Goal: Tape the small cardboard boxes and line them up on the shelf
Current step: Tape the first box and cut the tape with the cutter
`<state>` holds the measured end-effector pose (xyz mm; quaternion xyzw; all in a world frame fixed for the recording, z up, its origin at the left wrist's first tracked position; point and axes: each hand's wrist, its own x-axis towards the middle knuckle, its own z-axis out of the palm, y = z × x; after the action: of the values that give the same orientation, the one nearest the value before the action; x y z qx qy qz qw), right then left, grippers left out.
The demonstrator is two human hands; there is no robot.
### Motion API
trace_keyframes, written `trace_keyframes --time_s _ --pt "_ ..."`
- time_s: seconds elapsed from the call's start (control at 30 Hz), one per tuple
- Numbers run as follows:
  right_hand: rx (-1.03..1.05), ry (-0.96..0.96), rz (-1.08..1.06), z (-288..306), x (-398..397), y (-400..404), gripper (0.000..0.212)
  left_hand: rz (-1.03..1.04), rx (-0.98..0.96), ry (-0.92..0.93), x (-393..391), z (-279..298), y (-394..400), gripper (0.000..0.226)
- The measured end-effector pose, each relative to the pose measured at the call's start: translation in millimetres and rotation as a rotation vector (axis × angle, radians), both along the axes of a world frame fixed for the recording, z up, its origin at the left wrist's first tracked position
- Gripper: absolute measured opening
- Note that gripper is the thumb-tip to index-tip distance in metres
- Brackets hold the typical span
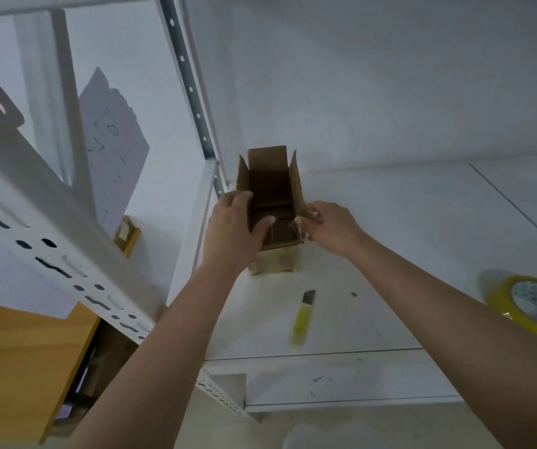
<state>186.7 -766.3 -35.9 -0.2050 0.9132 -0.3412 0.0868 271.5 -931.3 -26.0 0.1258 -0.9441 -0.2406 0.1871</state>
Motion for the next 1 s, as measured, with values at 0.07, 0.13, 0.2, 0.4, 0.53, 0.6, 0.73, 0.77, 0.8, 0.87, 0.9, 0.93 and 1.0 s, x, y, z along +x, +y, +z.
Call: trace_keyframes --time_s 0.07,0.13,0.2,0.4,0.53,0.6,0.73,0.77,0.8,0.87,0.9,0.93,1.0 --pt "0.022 0.019 -0.015 -1 -3 3 0.037 -0.167 -0.166 -0.079 4 2 8 0.05" --pt "0.029 0.019 -0.03 -2 -4 5 0.045 -0.261 -0.274 -0.263 3 -2 16 0.043" --pt "0.027 0.018 -0.042 -3 -5 8 0.052 -0.27 -0.299 -0.358 -3 -10 20 0.047" --pt "-0.032 -0.009 -0.122 -5 -9 24 0.059 -0.115 -0.293 -0.337 -34 -20 14 0.047" --pt "-0.048 -0.02 -0.172 -7 -12 35 0.057 -0.017 -0.202 -0.326 -57 -19 8 0.04" --pt "-0.042 -0.03 -0.192 -8 -13 41 0.057 0.015 -0.172 -0.34 -65 -20 3 0.037" --pt "-0.014 -0.04 -0.21 -11 -12 50 0.055 0.046 -0.206 -0.356 -76 -26 -6 0.045" --pt "-0.008 -0.041 -0.212 -11 -11 51 0.055 0.05 -0.201 -0.358 -78 -27 -7 0.042" --pt "-0.004 -0.043 -0.214 -11 -11 52 0.054 0.056 -0.178 -0.361 -80 -28 -8 0.038" --pt "0.0 -0.046 -0.218 -11 -9 55 0.054 0.066 -0.102 -0.363 -86 -28 -10 0.035" --pt "0.002 -0.048 -0.222 -11 -8 56 0.053 0.063 -0.075 -0.363 -89 -27 -11 0.035" --pt "0.008 -0.048 -0.223 -12 -7 58 0.053 0.053 -0.064 -0.365 -92 -26 -13 0.034" --pt "0.029 -0.039 -0.224 -12 -4 61 0.053 0.03 -0.069 -0.367 -96 -23 -15 0.032"
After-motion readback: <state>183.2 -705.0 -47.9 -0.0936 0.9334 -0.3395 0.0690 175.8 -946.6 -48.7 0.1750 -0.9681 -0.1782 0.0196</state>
